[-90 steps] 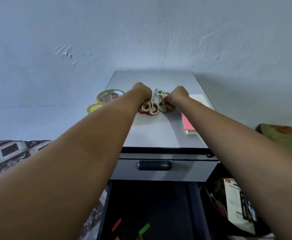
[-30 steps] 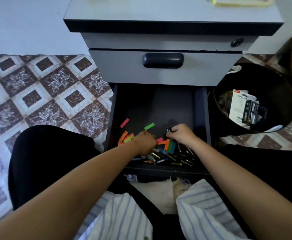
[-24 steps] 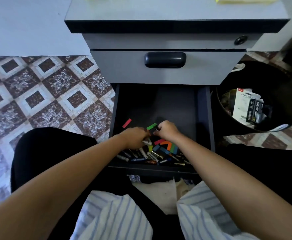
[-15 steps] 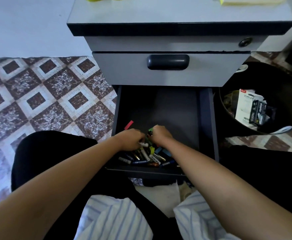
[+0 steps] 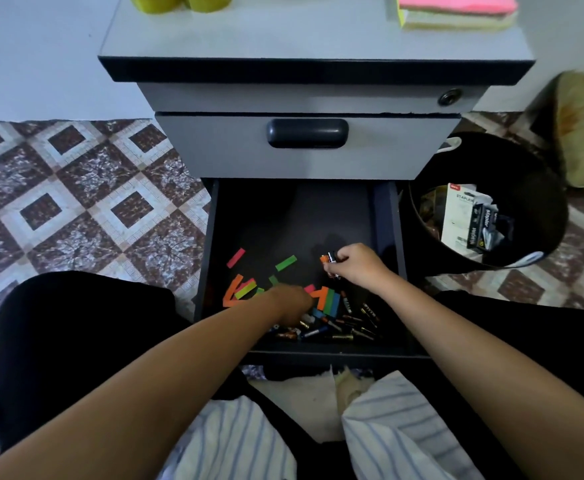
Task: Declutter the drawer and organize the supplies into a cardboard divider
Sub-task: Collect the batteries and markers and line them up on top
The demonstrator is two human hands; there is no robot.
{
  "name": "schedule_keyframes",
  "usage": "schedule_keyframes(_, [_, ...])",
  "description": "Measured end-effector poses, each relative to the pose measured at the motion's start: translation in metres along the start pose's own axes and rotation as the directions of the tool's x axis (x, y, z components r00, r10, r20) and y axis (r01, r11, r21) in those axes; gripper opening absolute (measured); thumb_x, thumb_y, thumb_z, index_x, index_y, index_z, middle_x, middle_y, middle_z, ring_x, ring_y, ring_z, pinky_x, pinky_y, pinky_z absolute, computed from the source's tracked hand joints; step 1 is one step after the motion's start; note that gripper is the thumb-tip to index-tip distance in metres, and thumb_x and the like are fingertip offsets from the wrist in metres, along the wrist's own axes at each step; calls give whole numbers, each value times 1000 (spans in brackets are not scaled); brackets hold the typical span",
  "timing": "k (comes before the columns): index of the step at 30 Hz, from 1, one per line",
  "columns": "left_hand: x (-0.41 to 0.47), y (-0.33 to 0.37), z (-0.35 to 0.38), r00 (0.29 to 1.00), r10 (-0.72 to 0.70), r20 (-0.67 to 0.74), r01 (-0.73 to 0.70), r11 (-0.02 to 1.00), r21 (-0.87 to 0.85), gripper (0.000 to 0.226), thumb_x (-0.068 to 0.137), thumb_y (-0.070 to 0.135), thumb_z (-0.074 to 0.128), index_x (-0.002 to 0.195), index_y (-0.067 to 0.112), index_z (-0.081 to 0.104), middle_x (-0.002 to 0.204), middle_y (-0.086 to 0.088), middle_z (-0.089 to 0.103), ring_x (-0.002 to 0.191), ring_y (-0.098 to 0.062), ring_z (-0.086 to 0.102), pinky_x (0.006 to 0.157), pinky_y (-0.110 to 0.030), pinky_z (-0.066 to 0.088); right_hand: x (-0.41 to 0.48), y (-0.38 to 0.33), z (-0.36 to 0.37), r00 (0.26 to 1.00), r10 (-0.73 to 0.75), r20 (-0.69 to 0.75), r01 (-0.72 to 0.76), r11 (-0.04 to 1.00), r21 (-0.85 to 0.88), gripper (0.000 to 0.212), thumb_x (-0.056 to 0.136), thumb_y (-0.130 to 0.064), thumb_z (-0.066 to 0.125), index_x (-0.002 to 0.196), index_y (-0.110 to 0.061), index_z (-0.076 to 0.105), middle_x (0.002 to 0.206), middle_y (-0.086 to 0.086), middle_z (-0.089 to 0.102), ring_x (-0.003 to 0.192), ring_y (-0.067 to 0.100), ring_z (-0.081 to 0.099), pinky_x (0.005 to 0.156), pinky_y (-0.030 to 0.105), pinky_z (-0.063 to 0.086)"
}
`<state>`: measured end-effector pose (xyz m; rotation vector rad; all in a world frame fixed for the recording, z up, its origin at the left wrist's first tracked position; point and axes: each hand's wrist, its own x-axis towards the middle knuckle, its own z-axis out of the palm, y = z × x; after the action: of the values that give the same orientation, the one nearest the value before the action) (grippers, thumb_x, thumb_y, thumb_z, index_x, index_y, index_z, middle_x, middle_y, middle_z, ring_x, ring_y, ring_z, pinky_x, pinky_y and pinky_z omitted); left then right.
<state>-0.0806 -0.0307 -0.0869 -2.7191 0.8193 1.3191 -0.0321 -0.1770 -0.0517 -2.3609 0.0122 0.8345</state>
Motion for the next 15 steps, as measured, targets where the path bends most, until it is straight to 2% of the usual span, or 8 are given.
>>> schedule_keyframes(3, [-3, 0, -3, 1000, -14, -25, 15, 999, 43, 31, 93, 20, 51, 121, 8, 54, 119, -15, 57, 109, -30, 54, 84, -37, 45, -8, -4, -7, 999, -39, -18, 40, 999, 16, 35, 84, -30, 67, 75, 3, 61, 66, 3, 53, 60, 12, 47, 52, 25, 31])
schedule_keyframes(5, [-11, -3, -12, 997, -21, -77, 17, 999, -45, 27, 91, 18, 53, 115, 9, 58, 116, -13, 60, 108, -29, 56, 84, -36, 45, -14, -13, -19, 995, -87, -42, 88, 996, 28, 33, 83, -31, 67, 86, 2, 66, 76, 7, 61, 68, 14, 53, 59, 27, 36])
schedule_keyframes(9, [-53, -17, -56, 971, -57, -231, -32, 932, -361, 25, 88, 24, 60, 109, 13, 66, 106, -4, 66, 97, -16, 61, 78, -24, 40, -33, -47, -60, 974, -200, -107, 209, 975, 72, 24, 83, -30, 68, 84, -6, 68, 76, 7, 65, 67, 15, 54, 61, 27, 36])
schedule_keyframes(12, [-97, -32, -103, 914, -129, -386, -109, 837, -537, 23, 84, 21, 68, 105, 13, 70, 94, 0, 69, 80, -6, 62, 75, -18, 44, -52, -80, -102, 948, -285, -138, 304, 941, 145, 22, 83, -27, 69, 79, -5, 67, 77, 19, 65, 66, 19, 51, 58, 29, 36])
schedule_keyframes(15, [-147, -41, -159, 829, -201, -521, -209, 753, -623, 15, 83, 16, 70, 98, 16, 71, 76, 5, 67, 63, -1, 57, 63, -11, 44, -76, -116, -146, 906, -365, -213, 403, 899, 174, 13, 84, -21, 68, 73, -14, 65, 77, 14, 64, 67, 16, 53, 52, 25, 43])
